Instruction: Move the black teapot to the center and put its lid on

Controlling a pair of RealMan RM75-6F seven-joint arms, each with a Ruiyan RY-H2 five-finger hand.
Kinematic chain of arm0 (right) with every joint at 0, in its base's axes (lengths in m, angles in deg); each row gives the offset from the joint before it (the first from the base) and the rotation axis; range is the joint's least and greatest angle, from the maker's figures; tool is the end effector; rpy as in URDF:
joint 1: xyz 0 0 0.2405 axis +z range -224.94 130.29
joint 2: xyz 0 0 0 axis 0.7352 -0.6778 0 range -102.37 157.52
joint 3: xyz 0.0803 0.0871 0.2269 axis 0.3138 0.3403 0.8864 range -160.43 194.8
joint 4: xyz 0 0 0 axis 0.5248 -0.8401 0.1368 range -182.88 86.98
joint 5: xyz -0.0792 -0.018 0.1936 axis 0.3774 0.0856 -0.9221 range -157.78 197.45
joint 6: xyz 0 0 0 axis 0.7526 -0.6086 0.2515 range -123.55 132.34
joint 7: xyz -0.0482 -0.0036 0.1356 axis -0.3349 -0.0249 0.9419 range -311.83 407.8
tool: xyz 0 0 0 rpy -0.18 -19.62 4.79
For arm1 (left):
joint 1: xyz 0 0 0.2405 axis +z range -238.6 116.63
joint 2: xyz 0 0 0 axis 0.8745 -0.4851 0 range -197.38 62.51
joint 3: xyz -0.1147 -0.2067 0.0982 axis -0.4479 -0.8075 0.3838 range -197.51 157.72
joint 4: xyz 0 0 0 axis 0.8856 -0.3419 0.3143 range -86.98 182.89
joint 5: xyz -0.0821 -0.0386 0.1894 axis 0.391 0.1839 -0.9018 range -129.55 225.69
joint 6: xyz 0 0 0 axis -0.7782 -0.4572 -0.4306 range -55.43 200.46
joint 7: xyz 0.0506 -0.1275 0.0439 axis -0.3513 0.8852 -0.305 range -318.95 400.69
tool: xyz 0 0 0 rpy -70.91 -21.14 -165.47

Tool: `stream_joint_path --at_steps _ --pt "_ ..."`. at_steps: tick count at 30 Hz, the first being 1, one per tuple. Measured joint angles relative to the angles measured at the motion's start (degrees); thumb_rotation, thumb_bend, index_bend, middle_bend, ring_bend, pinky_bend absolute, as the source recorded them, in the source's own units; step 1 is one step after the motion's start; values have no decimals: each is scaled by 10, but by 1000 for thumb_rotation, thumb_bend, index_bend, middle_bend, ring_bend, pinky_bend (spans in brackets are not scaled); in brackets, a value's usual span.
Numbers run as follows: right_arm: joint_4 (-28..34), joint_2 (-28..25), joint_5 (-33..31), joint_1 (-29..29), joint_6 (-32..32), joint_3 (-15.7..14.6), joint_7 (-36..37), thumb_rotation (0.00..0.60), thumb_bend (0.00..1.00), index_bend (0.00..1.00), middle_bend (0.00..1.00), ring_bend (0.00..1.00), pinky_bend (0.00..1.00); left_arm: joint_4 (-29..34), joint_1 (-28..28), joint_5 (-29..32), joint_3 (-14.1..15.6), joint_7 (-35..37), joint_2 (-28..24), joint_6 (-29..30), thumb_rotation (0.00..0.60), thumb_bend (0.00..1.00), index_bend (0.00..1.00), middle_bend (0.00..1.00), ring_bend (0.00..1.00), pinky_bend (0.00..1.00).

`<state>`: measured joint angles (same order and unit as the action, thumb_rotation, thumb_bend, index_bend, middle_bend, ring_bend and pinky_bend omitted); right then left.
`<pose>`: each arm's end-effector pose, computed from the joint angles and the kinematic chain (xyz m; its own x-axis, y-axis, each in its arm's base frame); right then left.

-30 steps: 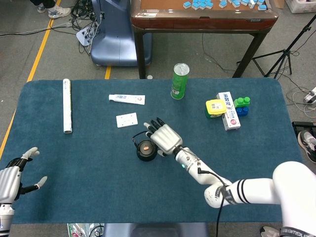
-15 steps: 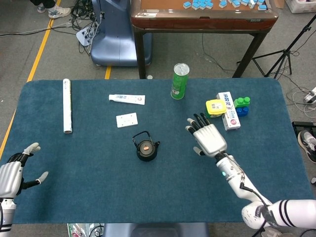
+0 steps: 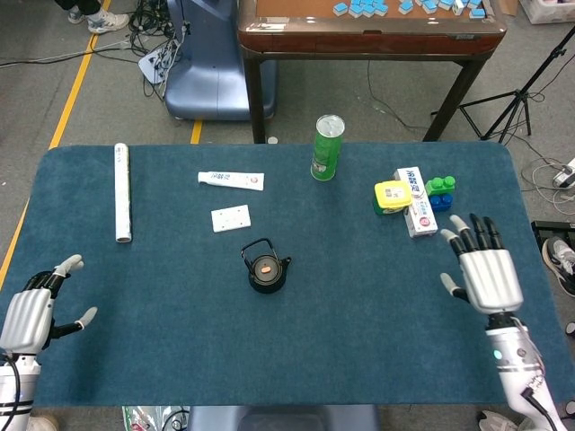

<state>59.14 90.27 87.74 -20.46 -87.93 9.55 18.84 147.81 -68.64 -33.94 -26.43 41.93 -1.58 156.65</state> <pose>-0.2421 -0.2394 0.1525 0.6599 0.0226 0.7510 -0.7505 -0.0290 0.6603 -0.2763 0.2052 0.1484 0.2123 -0.0416 0.9763 0.9770 -0.0117 -0.2130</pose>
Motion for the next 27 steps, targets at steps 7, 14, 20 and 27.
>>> stream_joint_path --at_steps 7,14,20,27 --pt "-3 -45 15 -71 -24 -11 26 600 278 225 139 0 47 6 2 -4 3 -6 0 5 600 193 149 238 272 182" --pt "-46 -37 46 -103 -25 -4 47 600 278 225 139 0 47 9 3 -4 3 -18 3 10 600 193 149 238 272 182" --pt "-87 -7 57 -124 -8 13 55 600 278 219 129 0 47 11 3 -2 5 -19 1 7 600 193 149 238 272 182" --pt "-92 -6 75 -142 6 29 69 600 278 218 129 0 47 15 2 -3 7 -24 1 6 600 194 149 238 272 182"
